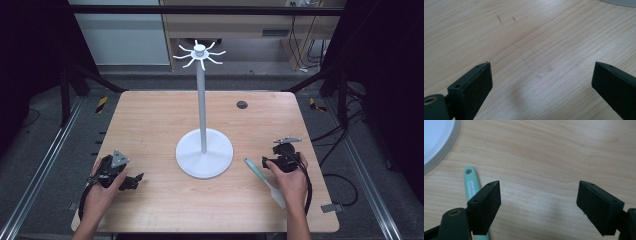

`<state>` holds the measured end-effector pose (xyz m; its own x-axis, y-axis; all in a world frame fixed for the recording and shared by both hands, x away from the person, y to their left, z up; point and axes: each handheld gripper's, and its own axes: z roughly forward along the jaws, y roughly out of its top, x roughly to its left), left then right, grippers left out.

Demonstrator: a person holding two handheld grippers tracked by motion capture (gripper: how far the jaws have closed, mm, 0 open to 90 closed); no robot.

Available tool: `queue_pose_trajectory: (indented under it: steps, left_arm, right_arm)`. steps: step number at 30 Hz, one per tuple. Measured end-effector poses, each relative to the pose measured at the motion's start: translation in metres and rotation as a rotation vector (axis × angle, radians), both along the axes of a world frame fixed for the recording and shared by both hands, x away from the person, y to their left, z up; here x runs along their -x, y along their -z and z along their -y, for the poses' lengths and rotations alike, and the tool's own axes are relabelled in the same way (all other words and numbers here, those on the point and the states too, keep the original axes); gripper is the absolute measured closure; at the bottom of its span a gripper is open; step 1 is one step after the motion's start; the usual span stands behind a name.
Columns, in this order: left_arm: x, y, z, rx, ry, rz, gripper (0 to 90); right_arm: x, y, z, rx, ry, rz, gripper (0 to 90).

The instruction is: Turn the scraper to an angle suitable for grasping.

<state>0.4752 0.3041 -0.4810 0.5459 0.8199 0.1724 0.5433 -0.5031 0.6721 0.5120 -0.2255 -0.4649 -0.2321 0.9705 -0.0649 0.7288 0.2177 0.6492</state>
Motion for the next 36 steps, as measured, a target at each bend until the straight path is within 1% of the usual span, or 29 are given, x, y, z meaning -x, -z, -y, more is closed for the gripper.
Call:
queue_pose_trajectory:
  steps: [3, 5, 6, 7, 8, 11, 12, 13, 14, 15, 16, 17, 18, 21, 24, 27, 32, 36]
  left_arm:
    - [0.001, 0.000, -0.002, 0.006, -0.002, 0.003, 3.0]
    - [0.001, 0.001, -0.003, 0.008, -0.003, 0.003, 3.0]
    - [0.001, 0.000, -0.003, 0.005, -0.001, 0.002, 3.0]
    - [0.001, 0.000, -0.003, 0.008, 0.000, 0.005, 3.0]
    - [0.001, 0.001, -0.003, 0.008, 0.002, 0.004, 3.0]
    - [0.001, 0.001, -0.002, 0.003, 0.005, 0.002, 3.0]
    - [0.002, 0.001, -0.001, -0.001, 0.007, -0.004, 3.0]
    - [0.002, 0.001, -0.001, -0.003, 0.008, -0.002, 3.0]
    - [0.002, 0.001, -0.001, -0.004, 0.009, -0.004, 3.0]
    - [0.002, 0.001, -0.001, -0.004, 0.009, -0.004, 3.0]
    - [0.002, 0.001, -0.002, -0.002, 0.007, -0.003, 3.0]
    - [0.003, 0.001, -0.002, 0.000, 0.007, -0.003, 3.0]
    - [0.003, 0.001, -0.002, -0.001, 0.006, -0.006, 3.0]
    - [0.002, 0.001, -0.002, -0.005, 0.010, -0.006, 3.1]
    - [0.002, 0.000, 0.000, -0.005, 0.016, -0.004, 3.1]
    - [0.002, 0.000, 0.000, -0.001, 0.019, -0.003, 3.1]
    - [0.002, -0.001, 0.000, 0.001, 0.022, -0.001, 3.1]
    - [0.002, -0.001, 0.000, 0.000, 0.023, -0.002, 3.1]
  right_arm:
    - [-0.004, -0.002, -0.007, 0.017, 0.004, 0.017, 25.2]
    - [-0.006, -0.004, -0.012, 0.030, -0.001, 0.020, 31.6]
    - [-0.006, -0.004, -0.012, 0.030, -0.001, 0.020, 31.6]
    - [-0.007, -0.006, -0.018, 0.046, -0.025, 0.028, 40.6]
    - [-0.007, -0.007, -0.021, 0.059, -0.039, 0.022, 44.3]
    - [-0.011, -0.008, -0.029, 0.068, -0.092, 0.005, 54.8]
    - [-0.014, -0.008, -0.031, 0.070, -0.106, -0.011, 57.9]
    - [-0.016, -0.007, -0.034, 0.082, -0.119, -0.029, 61.1]
    - [-0.018, -0.007, -0.036, 0.090, -0.130, -0.040, 64.5]
    - [-0.018, -0.007, -0.036, 0.090, -0.130, -0.040, 64.5]
    - [-0.020, -0.007, -0.038, 0.092, -0.136, -0.056, 67.8]
    - [-0.021, -0.006, -0.041, 0.090, -0.144, -0.064, 75.9]
    - [-0.021, -0.004, -0.042, 0.095, -0.155, -0.066, 78.5]
    - [-0.017, 0.000, -0.046, 0.105, -0.188, -0.098, 85.7]
    - [-0.015, 0.001, -0.048, 0.093, -0.212, -0.100, 90.0]
    - [-0.016, 0.002, -0.050, 0.079, -0.216, -0.095, 90.0]
    - [-0.019, 0.008, -0.054, 0.070, -0.226, -0.128, 90.0]
    - [-0.018, 0.008, -0.053, 0.058, -0.226, -0.131, 90.0]
